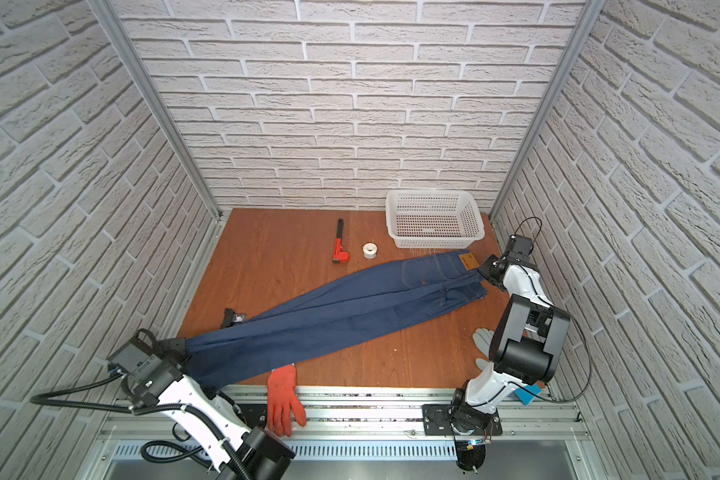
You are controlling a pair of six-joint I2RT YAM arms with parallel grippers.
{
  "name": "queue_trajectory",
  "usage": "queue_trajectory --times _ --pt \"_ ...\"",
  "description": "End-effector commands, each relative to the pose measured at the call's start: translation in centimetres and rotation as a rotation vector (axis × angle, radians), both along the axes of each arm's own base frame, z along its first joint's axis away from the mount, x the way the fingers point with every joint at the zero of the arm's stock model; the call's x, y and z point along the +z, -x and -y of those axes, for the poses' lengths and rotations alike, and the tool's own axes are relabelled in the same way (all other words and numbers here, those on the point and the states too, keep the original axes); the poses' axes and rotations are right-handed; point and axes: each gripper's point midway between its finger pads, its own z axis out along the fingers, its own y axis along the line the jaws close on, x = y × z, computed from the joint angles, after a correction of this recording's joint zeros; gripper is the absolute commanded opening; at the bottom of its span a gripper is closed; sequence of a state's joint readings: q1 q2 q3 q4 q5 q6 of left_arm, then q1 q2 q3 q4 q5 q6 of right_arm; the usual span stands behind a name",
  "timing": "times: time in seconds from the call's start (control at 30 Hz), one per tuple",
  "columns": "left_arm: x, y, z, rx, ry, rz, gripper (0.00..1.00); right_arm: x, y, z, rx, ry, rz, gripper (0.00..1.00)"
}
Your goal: Fold and stack the trousers
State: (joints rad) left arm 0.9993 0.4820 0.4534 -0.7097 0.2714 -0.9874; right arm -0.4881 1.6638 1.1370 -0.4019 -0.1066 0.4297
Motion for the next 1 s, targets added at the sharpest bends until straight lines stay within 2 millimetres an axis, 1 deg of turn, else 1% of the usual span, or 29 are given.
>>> queue_trajectory --times 0.0,0.1,0.37,0.67,0.87,0.97 --pt "1.0 0.7 -0.8 0.039 -0.042 -0.021 0.00 -0.5 1.2 1.1 -0.026 0.052 -0.038 0.05" --pt "0.7 1.2 -0.9 0.067 -0.028 -0.039 0.00 -1.2 1.6 1.3 -0.028 0.059 -0.069 0.06" --pt "0.0 2.0 -1.2 0.120 -0.001 -0.066 0.00 -2.0 2.0 1.5 -0.032 0.068 -0.108 0.05" --pt "-0.7 2.4 -1.2 0.142 0.015 -0.078 0.00 -3.9 2.2 1.4 -0.033 0.041 -0.146 0.08" --pt "-1.0 2.9 -1.3 0.171 0.022 -0.103 0.00 -4.6 2.4 1.4 -0.040 0.036 -0.167 0.09" --pt "-1.2 3.2 -1.4 0.184 0.025 -0.114 0.00 -4.8 2.5 1.4 -0.044 0.036 -0.174 0.12"
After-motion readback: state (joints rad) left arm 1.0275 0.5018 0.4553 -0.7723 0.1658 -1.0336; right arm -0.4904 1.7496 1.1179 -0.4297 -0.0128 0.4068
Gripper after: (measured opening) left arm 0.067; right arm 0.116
